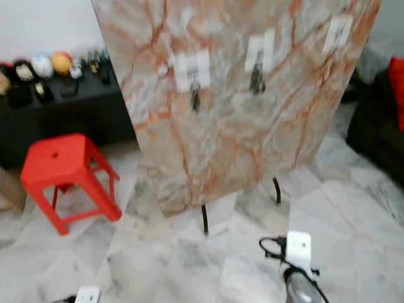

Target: Hang keys on a hook

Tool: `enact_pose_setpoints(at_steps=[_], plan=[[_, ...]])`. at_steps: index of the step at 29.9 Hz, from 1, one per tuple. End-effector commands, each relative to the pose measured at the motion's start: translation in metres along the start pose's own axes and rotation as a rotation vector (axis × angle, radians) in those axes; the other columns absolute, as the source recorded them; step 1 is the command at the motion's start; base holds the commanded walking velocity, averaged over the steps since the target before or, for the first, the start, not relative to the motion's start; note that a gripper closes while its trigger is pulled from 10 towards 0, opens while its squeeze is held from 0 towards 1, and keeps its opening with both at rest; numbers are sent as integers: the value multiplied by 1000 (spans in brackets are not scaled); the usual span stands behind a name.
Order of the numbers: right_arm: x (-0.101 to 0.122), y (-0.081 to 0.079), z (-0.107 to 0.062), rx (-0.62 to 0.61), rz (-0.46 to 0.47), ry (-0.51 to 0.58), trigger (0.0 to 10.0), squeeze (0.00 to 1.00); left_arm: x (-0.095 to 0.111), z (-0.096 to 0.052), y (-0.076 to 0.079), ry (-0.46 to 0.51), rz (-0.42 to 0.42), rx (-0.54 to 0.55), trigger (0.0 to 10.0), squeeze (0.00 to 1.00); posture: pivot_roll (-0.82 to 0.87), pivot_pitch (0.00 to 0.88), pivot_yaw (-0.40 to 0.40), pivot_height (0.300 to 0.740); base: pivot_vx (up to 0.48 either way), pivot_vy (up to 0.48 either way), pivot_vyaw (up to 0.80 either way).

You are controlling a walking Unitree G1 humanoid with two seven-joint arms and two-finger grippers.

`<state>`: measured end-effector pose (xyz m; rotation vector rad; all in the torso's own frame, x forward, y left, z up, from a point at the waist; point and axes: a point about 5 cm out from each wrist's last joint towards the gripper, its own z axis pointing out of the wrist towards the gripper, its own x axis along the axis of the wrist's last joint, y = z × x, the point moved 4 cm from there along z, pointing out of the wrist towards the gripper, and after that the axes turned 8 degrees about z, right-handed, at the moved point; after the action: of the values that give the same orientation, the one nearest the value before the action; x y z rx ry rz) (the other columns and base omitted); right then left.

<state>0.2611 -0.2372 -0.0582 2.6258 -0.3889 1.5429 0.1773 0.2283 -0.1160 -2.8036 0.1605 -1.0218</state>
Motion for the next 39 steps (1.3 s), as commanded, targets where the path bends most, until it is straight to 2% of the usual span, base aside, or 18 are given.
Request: enact_pose_setpoints(at_steps=[1, 4, 8, 9, 10, 11, 14, 17, 18, 19, 25, 26, 27, 28, 30, 32, 34, 39], plan=[[0, -6, 0, 14, 12, 4, 10000, 0, -4, -2, -9, -5, 1, 35, 10000, 0, -78, 56, -10, 740, 0, 0, 0], [0, -6, 0, 20, 10, 5, 10000, 0, 26, 1, -27, 118, 9, 109, 10000, 0, -75, 58, -11, 740, 0, 0, 0], [0, -5, 0, 21, 11, 8, 10000, 0, 47, 1, -37, 210, 3, 142, 10000, 0, -74, 63, -12, 740, 0, 0, 0], [1, -5, 0, 21, 14, 13, 10000, 0, 69, 0, -43, 306, 10, 167, 10000, 0, -69, 70, -16, 740, 0, 0, 0], [1, -5, 0, 21, 14, 13, 10000, 0, 69, 0, -43, 306, 10, 167, 10000, 0, -69, 70, -16, 740, 0, 0, 0], [1, -5, 0, 25, 15, 17, 10000, 0, 105, -4, -45, 463, 39, 183, 10000, 0, -72, 72, -17, 740, 0, 0, 0], [2, -5, 0, 21, 24, 25, 10000, 0, 158, -20, -34, 687, 57, 160, 10000, 0, -83, 71, -14, 740, 0, 0, 0], [4, -5, 0, 22, 33, 41, 10000, 0, 185, -31, -23, 778, 63, 108, 10000, 0, -87, 74, -11, 740, 0, 0, 0], [4, -5, 0, 22, 33, 41, 10000, 0, 185, -31, -23, 778, 63, 108, 10000, 0, -87, 74, -11, 740, 0, 0, 0], [7, -6, 0, 30, 17, 59, 10000, 0, 201, -40, -16, 827, 85, 68, 10000, 0, -87, 74, -11, 740, 0, 0, 0], [17, -10, -1, 74, -38, 119, 10000, 0, 241, -67, 1, 954, 116, -64, 10000, 0, -97, 86, -13, 740, 0, 0, 0], [70, 0, 13, 95, -48, 224, 10000, 0, 244, -69, 5, 961, 121, -87, 10000, 0, -97, 87, -14, 740, 0, 0, 0], [146, 7, 18, 146, -75, 370, 10000, 0, 250, -75, 11, 975, 133, -128, 10000, 0, -97, 88, -14, 740, 0, 0, 0], [146, 7, 18, 146, -75, 370, 10000, 0, 250, -75, 11, 975, 133, -128, 10000, 0, -97, 88, -14, 740, 0, 0, 0], [180, 1, 16, 202, -115, 440, 10000, 0, 258, -83, 21, 981, 158, -185, 10000, 0, -98, 91, -14, 740, 0, 0, 0], [198, -9, 13, 249, -149, 487, 10000, 0, 262, -87, 28, 980, 185, -222, 10000, 0, -99, 91, -16, 740, 0, 0, 0], [201, -11, 12, 255, -156, 496, 10000, 0, 262, -89, 29, 979, 183, -230, 10000, 0, -99, 91, -16, 740, 0, 0, 0], [217, -31, 4, 359, -184, 517, 10000, 0, 265, -98, 43, 958, 229, -339, 10000, 0, -94, 97, -18, 740, 0, 0, 0]])
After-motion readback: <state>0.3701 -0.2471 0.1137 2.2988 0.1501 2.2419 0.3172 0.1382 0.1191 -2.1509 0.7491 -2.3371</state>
